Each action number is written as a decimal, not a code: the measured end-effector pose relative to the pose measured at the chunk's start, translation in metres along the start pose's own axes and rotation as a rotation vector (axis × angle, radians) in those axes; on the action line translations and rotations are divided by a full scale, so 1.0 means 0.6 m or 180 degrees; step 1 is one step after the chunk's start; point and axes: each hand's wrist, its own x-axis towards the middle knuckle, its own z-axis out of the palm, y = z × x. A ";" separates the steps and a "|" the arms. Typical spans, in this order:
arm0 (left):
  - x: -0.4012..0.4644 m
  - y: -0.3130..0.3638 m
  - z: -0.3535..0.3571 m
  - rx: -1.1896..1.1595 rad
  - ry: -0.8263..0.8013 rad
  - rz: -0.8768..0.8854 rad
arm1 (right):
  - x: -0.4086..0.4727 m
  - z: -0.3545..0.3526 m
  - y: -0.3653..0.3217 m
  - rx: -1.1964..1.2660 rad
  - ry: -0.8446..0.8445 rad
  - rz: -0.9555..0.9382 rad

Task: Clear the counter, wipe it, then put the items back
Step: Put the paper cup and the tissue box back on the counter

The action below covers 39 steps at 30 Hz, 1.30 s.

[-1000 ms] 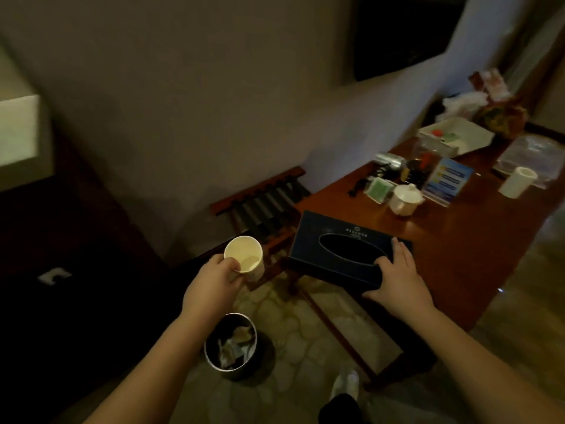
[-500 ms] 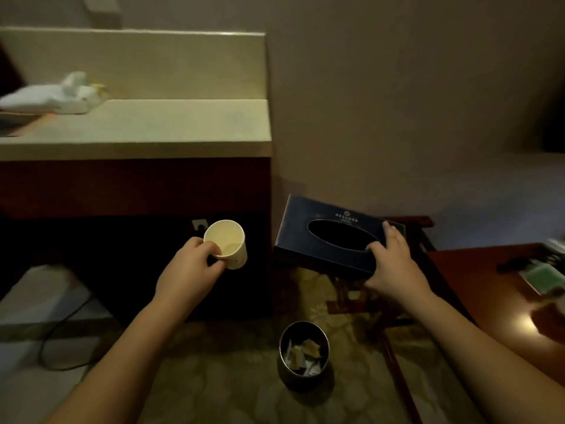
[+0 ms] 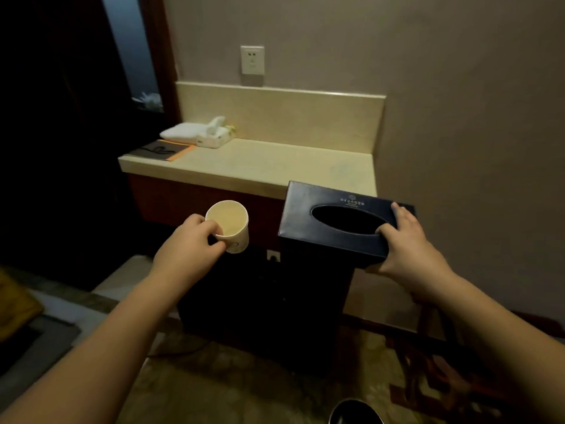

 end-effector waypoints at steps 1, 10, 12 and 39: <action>0.017 -0.007 -0.007 0.0029 0.0059 -0.0038 | 0.027 -0.003 -0.008 0.0023 0.0028 -0.0070; 0.218 -0.040 -0.066 0.0308 0.0385 -0.0328 | 0.304 -0.013 -0.067 0.0167 0.0130 -0.0516; 0.265 -0.047 -0.073 0.0363 0.0405 -0.0404 | 0.360 -0.015 -0.074 0.0162 0.0089 -0.0596; 0.657 -0.220 -0.027 0.0599 0.0028 -0.0487 | 0.774 0.076 -0.182 -0.0240 -0.0511 -0.0320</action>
